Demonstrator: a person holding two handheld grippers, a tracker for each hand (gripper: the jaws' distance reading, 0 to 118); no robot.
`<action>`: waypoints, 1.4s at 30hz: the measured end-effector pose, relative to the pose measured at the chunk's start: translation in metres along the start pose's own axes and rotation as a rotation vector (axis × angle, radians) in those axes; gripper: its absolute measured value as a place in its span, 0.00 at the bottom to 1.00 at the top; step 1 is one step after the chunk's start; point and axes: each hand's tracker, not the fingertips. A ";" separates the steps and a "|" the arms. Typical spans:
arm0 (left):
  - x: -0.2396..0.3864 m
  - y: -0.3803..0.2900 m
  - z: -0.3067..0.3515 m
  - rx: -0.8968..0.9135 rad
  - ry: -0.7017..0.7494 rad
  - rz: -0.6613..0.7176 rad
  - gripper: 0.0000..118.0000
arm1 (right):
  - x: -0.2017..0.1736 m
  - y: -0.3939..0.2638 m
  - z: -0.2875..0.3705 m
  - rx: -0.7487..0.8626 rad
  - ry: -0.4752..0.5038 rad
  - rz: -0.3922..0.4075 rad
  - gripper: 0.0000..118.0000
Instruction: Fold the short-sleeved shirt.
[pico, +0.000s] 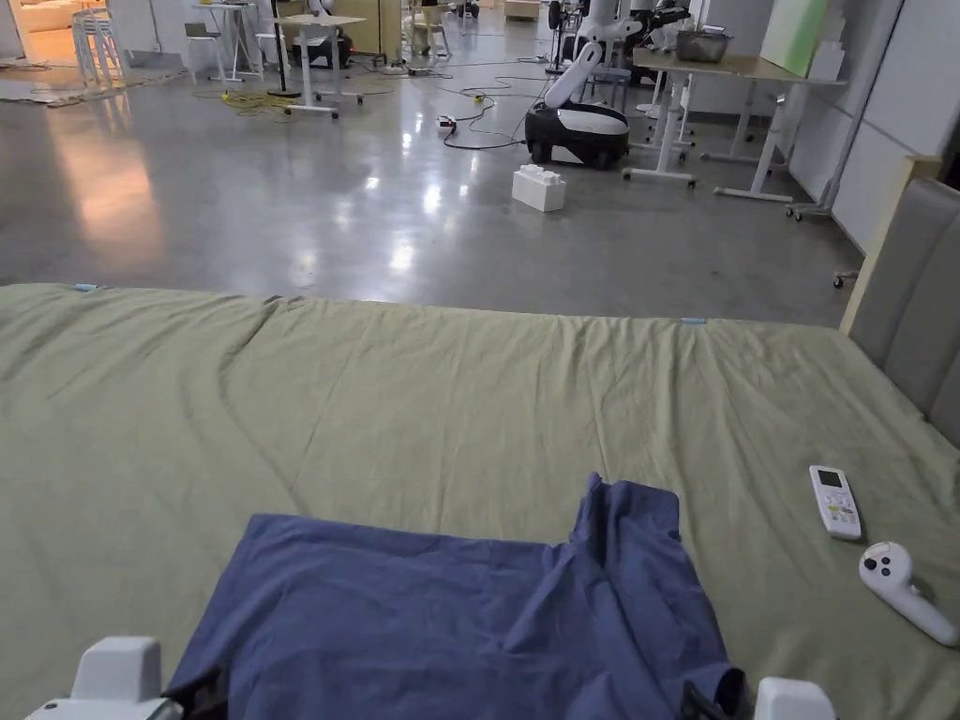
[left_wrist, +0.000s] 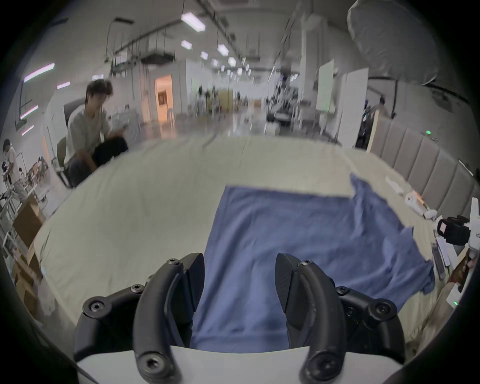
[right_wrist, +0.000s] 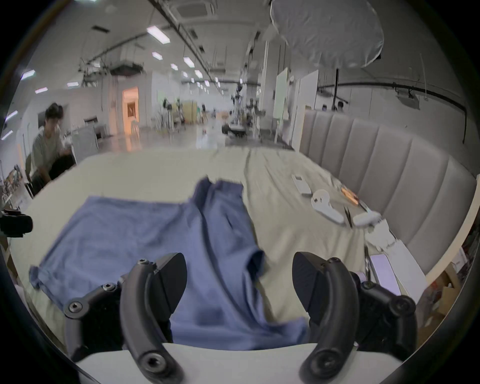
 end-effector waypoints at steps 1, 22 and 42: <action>0.009 0.005 0.003 0.041 0.000 -0.009 0.48 | -0.006 0.005 0.002 0.036 0.014 -0.007 0.69; 0.007 -0.010 0.008 0.293 0.047 -0.017 0.00 | -0.052 0.028 0.026 0.395 0.060 0.029 0.00; -0.050 0.095 -0.288 -0.338 -0.010 0.065 0.52 | -0.032 0.008 -0.061 0.118 0.027 -0.008 0.00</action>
